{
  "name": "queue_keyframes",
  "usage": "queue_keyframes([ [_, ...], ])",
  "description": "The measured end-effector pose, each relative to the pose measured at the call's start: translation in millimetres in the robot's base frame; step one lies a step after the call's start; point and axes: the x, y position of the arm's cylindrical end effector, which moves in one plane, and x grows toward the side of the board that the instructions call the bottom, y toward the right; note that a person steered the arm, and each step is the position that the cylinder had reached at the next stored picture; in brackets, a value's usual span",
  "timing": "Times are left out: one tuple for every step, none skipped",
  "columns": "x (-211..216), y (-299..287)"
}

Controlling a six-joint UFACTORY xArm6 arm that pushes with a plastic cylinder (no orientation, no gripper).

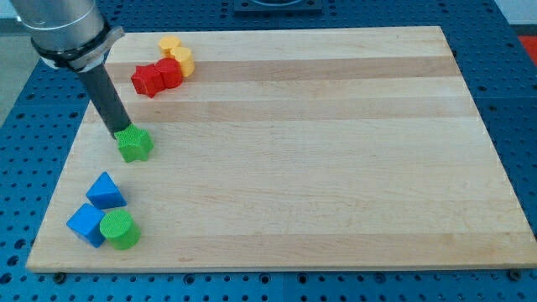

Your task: Move the green star closer to the green circle

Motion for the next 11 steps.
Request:
queue_keyframes([
  [0.0, 2.9],
  [0.0, 20.5],
  [0.0, 21.0],
  [1.4, 36.5],
  [9.7, 47.7],
  [32.2, 47.6],
  [53.7, 40.6],
  [71.2, 33.6],
  [87.5, 30.0],
  [87.9, 30.0],
  [54.8, 30.0],
])
